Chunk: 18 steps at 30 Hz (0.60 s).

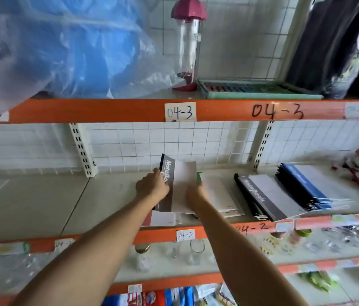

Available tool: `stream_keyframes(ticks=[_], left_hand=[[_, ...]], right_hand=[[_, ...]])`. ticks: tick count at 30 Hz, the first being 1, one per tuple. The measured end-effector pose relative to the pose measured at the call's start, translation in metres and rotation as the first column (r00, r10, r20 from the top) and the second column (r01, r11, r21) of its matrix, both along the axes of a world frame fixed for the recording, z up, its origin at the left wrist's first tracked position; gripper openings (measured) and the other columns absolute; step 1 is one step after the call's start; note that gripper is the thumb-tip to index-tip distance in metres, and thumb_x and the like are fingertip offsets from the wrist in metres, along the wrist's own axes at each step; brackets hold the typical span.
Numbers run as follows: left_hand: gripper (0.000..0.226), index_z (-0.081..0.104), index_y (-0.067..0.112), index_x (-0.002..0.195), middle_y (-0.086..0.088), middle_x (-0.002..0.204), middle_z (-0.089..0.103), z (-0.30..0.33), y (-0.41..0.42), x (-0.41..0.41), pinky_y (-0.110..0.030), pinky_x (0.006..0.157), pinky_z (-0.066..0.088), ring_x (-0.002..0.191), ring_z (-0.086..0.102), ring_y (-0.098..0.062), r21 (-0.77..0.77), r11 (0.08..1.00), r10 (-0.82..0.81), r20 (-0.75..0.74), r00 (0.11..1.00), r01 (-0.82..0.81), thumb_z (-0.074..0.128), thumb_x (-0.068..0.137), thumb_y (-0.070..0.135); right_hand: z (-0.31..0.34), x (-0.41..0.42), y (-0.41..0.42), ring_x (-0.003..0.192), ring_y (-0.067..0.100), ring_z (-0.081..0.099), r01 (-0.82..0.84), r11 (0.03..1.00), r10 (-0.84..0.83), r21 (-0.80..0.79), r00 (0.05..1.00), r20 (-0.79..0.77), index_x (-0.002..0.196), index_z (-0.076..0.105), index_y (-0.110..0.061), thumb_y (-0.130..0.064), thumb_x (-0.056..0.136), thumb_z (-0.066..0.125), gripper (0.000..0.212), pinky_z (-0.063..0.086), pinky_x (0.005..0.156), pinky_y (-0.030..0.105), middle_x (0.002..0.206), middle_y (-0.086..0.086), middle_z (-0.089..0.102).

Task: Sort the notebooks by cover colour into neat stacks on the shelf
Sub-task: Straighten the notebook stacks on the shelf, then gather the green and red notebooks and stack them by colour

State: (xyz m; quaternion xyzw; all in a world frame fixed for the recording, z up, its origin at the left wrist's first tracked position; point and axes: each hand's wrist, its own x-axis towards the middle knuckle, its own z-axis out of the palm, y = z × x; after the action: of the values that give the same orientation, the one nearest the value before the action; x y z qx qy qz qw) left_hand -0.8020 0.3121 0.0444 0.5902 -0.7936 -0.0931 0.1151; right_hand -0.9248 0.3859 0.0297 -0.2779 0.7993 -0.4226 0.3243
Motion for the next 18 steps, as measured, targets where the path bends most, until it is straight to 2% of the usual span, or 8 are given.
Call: stream_keyframes(ticks=[2, 4, 7, 9, 12, 15, 18], left_hand=[[0.038, 0.051, 0.017, 0.116, -0.007, 0.111, 0.068, -0.003, 0.002, -0.023, -0.033, 0.077, 0.051, 0.098, 0.066, -0.030, -0.037, 0.992, -0.120, 0.010, 0.993, 0.120, 0.055, 0.093, 0.047], [0.044, 0.052, 0.018, 0.118, -0.005, 0.113, 0.067, -0.004, 0.012, -0.047, -0.036, 0.080, 0.054, 0.098, 0.065, -0.026, -0.095, 0.965, -0.242, 0.026, 0.970, 0.244, 0.053, 0.094, 0.055], [0.050, 0.044, 0.017, 0.137, -0.007, 0.127, 0.058, -0.001, 0.035, -0.083, -0.041, 0.093, 0.050, 0.114, 0.057, -0.027, -0.166, 0.926, -0.336, 0.039, 0.941, 0.338, 0.054, 0.097, 0.046], [0.052, 0.039, 0.017, 0.142, -0.008, 0.132, 0.055, -0.002, 0.047, -0.106, -0.041, 0.097, 0.047, 0.119, 0.054, -0.027, -0.176, 0.912, -0.365, 0.057, 0.929, 0.369, 0.054, 0.098, 0.041], [0.055, 0.038, 0.020, 0.145, -0.006, 0.137, 0.054, -0.004, 0.055, -0.142, -0.043, 0.096, 0.048, 0.118, 0.055, -0.025, -0.141, 0.890, -0.427, 0.082, 0.901, 0.435, 0.055, 0.097, 0.041], [0.053, 0.041, 0.018, 0.143, -0.004, 0.143, 0.049, 0.000, 0.068, -0.179, -0.043, 0.102, 0.042, 0.127, 0.049, -0.025, -0.099, 0.859, -0.490, 0.128, 0.862, 0.502, 0.059, 0.096, 0.037], [0.053, 0.042, 0.019, 0.142, -0.005, 0.142, 0.049, -0.001, 0.077, -0.216, -0.044, 0.107, 0.039, 0.129, 0.045, -0.025, -0.085, 0.856, -0.497, 0.140, 0.856, 0.511, 0.060, 0.095, 0.031]], right_hand=[[0.009, -0.023, 0.019, 0.101, 0.033, 0.058, 0.053, 0.998, -0.054, -0.024, 0.997, -0.052, 0.126, 0.048, -0.008, -0.011, 0.095, 0.043, 0.031, 0.038, 0.076, 0.027, 0.119, 0.018, 0.061], [0.010, -0.054, 0.039, 0.088, 0.032, 0.057, 0.129, 0.990, -0.135, -0.061, 0.984, -0.113, 0.117, 0.049, -0.010, -0.010, 0.091, 0.045, 0.027, 0.036, 0.072, 0.029, 0.109, 0.020, 0.065], [0.012, -0.095, 0.069, 0.097, 0.035, 0.060, 0.193, 0.979, -0.203, -0.071, 0.960, -0.195, 0.115, 0.053, -0.009, -0.012, 0.091, 0.047, 0.026, 0.035, 0.073, 0.030, 0.103, 0.018, 0.063], [0.011, -0.123, 0.084, 0.099, 0.034, 0.060, 0.207, 0.976, -0.217, -0.070, 0.955, -0.201, 0.117, 0.053, -0.010, -0.014, 0.090, 0.048, 0.028, 0.038, 0.076, 0.031, 0.105, 0.015, 0.063], [0.005, -0.165, 0.095, 0.097, 0.032, 0.061, 0.202, 0.975, -0.218, -0.096, 0.954, -0.208, 0.118, 0.051, -0.011, -0.014, 0.091, 0.049, 0.027, 0.046, 0.083, 0.034, 0.112, 0.016, 0.065], [0.007, -0.208, 0.107, 0.089, 0.027, 0.056, 0.168, 0.985, -0.173, -0.042, 0.950, -0.262, 0.118, 0.052, -0.011, -0.014, 0.091, 0.050, 0.027, 0.040, 0.077, 0.029, 0.113, 0.015, 0.064], [0.008, -0.251, 0.116, 0.100, 0.034, 0.061, 0.139, 0.990, -0.119, 0.035, 0.935, -0.333, 0.117, 0.049, -0.009, -0.017, 0.090, 0.050, 0.028, 0.044, 0.078, 0.033, 0.115, 0.018, 0.064]])
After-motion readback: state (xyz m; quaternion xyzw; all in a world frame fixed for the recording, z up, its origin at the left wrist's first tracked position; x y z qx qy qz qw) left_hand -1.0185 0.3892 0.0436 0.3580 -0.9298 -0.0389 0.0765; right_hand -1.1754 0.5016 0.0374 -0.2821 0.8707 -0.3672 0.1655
